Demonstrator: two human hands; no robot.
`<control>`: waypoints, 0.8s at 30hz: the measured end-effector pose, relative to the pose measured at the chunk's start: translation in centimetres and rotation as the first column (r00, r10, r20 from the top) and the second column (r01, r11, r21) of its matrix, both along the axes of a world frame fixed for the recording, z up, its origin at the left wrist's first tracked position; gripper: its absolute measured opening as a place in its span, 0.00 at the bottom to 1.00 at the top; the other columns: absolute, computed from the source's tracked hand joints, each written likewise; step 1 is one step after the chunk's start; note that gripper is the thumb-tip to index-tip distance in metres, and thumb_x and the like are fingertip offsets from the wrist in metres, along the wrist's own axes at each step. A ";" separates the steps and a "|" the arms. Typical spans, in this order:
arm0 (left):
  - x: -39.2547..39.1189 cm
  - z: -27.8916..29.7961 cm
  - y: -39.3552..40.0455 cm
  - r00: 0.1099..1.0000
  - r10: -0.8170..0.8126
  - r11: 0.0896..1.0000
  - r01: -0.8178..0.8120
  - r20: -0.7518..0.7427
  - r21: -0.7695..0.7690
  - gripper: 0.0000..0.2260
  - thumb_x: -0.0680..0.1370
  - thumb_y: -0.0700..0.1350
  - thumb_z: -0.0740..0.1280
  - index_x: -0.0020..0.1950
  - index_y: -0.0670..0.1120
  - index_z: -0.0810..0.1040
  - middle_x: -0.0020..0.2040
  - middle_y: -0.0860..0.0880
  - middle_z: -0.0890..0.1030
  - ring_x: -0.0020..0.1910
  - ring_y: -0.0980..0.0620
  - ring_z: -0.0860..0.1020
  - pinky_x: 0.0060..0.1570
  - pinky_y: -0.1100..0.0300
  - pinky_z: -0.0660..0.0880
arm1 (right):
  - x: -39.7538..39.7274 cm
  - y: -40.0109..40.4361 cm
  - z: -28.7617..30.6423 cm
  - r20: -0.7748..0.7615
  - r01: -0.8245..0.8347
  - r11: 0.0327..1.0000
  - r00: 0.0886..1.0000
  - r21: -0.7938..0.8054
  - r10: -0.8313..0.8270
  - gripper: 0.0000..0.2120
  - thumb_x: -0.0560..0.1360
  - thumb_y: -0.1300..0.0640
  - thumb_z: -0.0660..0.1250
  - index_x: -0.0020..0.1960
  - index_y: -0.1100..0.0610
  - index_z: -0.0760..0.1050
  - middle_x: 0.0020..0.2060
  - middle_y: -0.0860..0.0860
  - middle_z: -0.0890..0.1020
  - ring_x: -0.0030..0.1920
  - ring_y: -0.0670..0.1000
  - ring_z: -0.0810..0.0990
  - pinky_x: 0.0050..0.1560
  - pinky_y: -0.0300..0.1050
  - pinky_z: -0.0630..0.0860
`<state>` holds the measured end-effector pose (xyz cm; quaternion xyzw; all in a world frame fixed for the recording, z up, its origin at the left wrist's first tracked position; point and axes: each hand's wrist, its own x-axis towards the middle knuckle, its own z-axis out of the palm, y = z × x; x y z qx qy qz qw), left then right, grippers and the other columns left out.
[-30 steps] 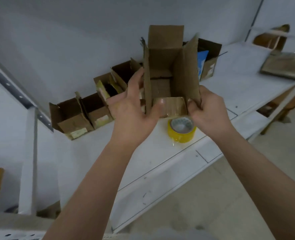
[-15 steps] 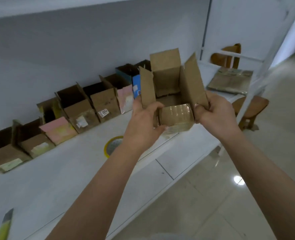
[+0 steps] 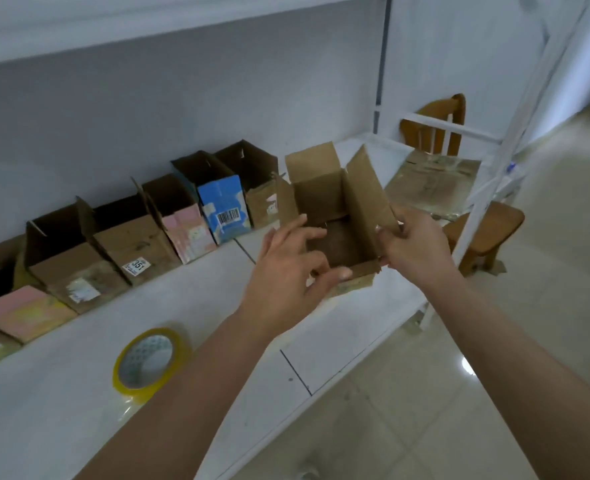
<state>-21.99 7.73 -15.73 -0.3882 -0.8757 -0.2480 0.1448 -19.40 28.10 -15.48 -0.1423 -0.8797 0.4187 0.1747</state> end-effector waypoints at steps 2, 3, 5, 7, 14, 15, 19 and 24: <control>-2.6 0.1 0.9 0.996 -0.002 0.999 -0.002 0.095 0.037 0.16 0.80 0.55 0.62 0.41 0.48 0.83 0.62 0.51 0.78 0.69 0.55 0.65 0.69 0.43 0.63 | -2.6 0.8 -0.3 0.020 0.010 1.000 1.000 0.013 -0.011 0.09 0.79 0.54 0.63 0.58 0.51 0.76 0.33 0.48 0.82 0.34 0.48 0.82 0.42 0.51 0.80; -4.0 0.2 1.3 0.993 0.002 1.000 -0.004 0.120 0.016 0.14 0.80 0.55 0.62 0.41 0.51 0.82 0.60 0.53 0.79 0.66 0.56 0.67 0.68 0.45 0.64 | -3.9 1.2 -0.4 0.029 0.015 1.000 0.999 0.018 -0.015 0.09 0.79 0.54 0.63 0.58 0.52 0.76 0.32 0.49 0.82 0.34 0.48 0.82 0.42 0.51 0.80; -6.7 0.0 2.0 0.988 0.008 0.998 0.002 0.156 -0.061 0.10 0.77 0.58 0.65 0.46 0.54 0.79 0.58 0.54 0.78 0.61 0.56 0.71 0.63 0.52 0.69 | -6.3 2.2 -0.5 0.043 0.009 1.000 0.999 0.010 -0.010 0.06 0.79 0.55 0.63 0.55 0.52 0.75 0.33 0.50 0.82 0.34 0.49 0.83 0.43 0.53 0.81; -9.1 -0.4 2.8 0.973 0.023 0.991 0.008 0.229 -0.136 0.16 0.76 0.60 0.65 0.60 0.54 0.77 0.59 0.54 0.77 0.58 0.55 0.73 0.56 0.58 0.71 | -8.5 3.4 -0.5 0.057 0.012 1.000 0.998 -0.001 -0.012 0.03 0.79 0.56 0.62 0.51 0.50 0.74 0.33 0.51 0.83 0.34 0.51 0.83 0.44 0.56 0.81; -14.8 -2.0 7.2 0.963 0.014 0.967 0.055 0.267 -0.248 0.16 0.78 0.53 0.67 0.64 0.49 0.78 0.57 0.49 0.78 0.60 0.51 0.71 0.53 0.58 0.69 | -14.4 6.5 -1.8 0.106 0.067 0.997 0.992 0.034 -0.070 0.09 0.78 0.56 0.63 0.57 0.54 0.74 0.39 0.52 0.82 0.39 0.55 0.83 0.46 0.59 0.81; -15.4 -2.3 7.8 0.965 0.023 0.966 0.046 0.262 -0.254 0.15 0.78 0.53 0.67 0.62 0.48 0.79 0.57 0.49 0.78 0.60 0.51 0.71 0.53 0.58 0.69 | -15.2 6.8 -2.1 0.116 0.068 0.997 0.991 0.028 -0.071 0.09 0.78 0.56 0.63 0.57 0.54 0.74 0.39 0.52 0.81 0.40 0.55 0.83 0.46 0.60 0.81; -17.7 -3.1 9.4 0.982 0.049 0.966 0.001 0.184 -0.259 0.16 0.78 0.53 0.67 0.62 0.48 0.80 0.56 0.49 0.79 0.60 0.51 0.69 0.53 0.60 0.67 | -18.7 8.3 -3.3 0.163 0.063 0.998 0.984 0.020 -0.066 0.05 0.78 0.56 0.62 0.53 0.54 0.73 0.38 0.53 0.81 0.40 0.56 0.83 0.47 0.59 0.81; -19.7 -3.1 9.5 0.974 0.081 0.979 -0.038 0.210 -0.201 0.18 0.81 0.57 0.60 0.65 0.49 0.77 0.58 0.48 0.78 0.58 0.51 0.71 0.54 0.53 0.72 | -23.1 10.4 -4.6 0.169 0.074 0.994 0.984 -0.076 -0.061 0.06 0.79 0.54 0.64 0.53 0.55 0.74 0.41 0.54 0.82 0.40 0.56 0.83 0.48 0.57 0.82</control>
